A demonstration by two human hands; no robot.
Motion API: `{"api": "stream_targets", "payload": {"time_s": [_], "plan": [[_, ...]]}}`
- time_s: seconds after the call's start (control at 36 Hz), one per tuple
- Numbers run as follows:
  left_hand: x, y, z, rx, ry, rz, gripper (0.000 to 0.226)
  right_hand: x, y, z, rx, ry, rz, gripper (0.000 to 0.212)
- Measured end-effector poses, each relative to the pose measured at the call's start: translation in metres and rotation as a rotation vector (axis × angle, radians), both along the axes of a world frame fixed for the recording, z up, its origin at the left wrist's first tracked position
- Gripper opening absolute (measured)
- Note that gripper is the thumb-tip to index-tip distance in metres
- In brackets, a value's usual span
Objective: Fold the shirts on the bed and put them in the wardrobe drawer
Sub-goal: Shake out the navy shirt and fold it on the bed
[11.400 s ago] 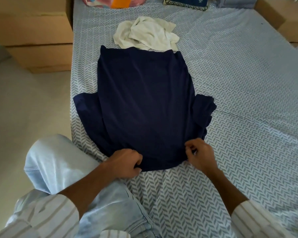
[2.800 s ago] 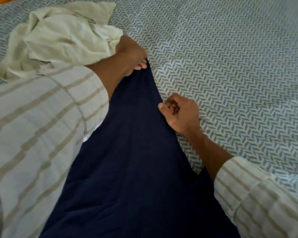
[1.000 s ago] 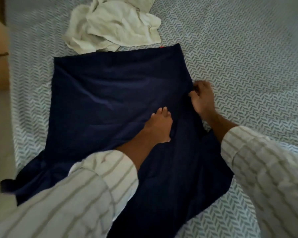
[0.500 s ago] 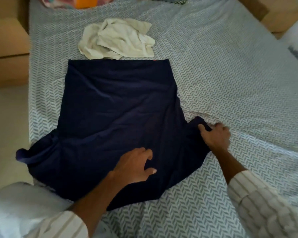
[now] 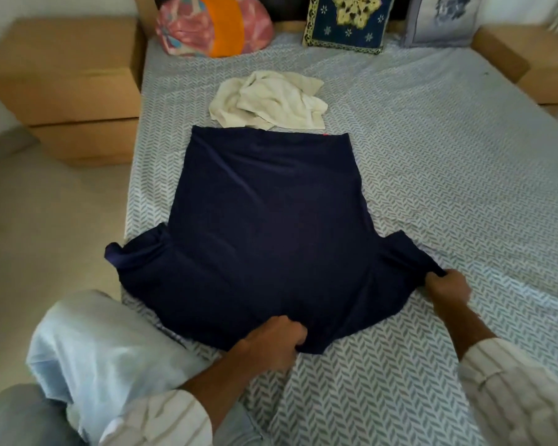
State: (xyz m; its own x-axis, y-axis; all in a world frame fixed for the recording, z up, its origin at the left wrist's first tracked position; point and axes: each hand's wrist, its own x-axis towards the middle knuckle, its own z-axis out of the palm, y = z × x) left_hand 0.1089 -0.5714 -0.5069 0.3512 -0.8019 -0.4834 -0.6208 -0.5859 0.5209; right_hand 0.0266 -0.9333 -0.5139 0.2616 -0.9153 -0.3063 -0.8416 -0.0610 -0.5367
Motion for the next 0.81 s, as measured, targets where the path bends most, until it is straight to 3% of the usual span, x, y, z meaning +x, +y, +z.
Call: {"api": "stream_targets", "payload": {"time_s": [0.11, 0.17, 0.28, 0.36, 0.42, 0.47, 0.58, 0.72, 0.81], "plan": [[0.002, 0.008, -0.003, -0.077, 0.030, 0.095, 0.027, 0.015, 0.020, -0.006, -0.045, 0.183, 0.018, 0.073], [0.005, 0.013, -0.002, -0.133, -0.017, 0.105, 0.036, 0.024, 0.048, 0.001, -0.186, 0.278, 0.115, 0.083], [0.018, 0.039, 0.004, -0.136, -0.190, 0.137, 0.044, 0.028, 0.114, -0.001, -0.442, 0.048, 0.602, 0.064], [0.028, 0.067, 0.012, -0.021, -0.360, 0.143, 0.051, 0.024, 0.165, -0.010, -0.338, -0.150, 1.131, 0.055], [0.032, 0.085, 0.016, 0.118, -0.395, 0.134, 0.057, 0.020, 0.193, -0.011, -0.234, -0.036, 1.459, 0.059], [0.033, 0.099, 0.017, 0.225, -0.391, 0.138, 0.052, 0.017, 0.210, -0.016, -0.202, 0.057, 1.627, 0.053], [0.033, 0.115, 0.012, 0.265, -0.349, 0.209, 0.031, 0.019, 0.223, -0.027, -0.183, -0.037, 1.611, 0.008], [0.037, 0.138, 0.008, 0.102, -0.188, 0.412, 0.028, 0.027, 0.234, -0.009, -0.208, 0.241, 1.621, 0.003], [0.047, 0.160, 0.007, -0.094, -0.154, 0.697, 0.028, 0.036, 0.253, 0.003, -0.235, 0.227, 1.586, 0.017]]}}
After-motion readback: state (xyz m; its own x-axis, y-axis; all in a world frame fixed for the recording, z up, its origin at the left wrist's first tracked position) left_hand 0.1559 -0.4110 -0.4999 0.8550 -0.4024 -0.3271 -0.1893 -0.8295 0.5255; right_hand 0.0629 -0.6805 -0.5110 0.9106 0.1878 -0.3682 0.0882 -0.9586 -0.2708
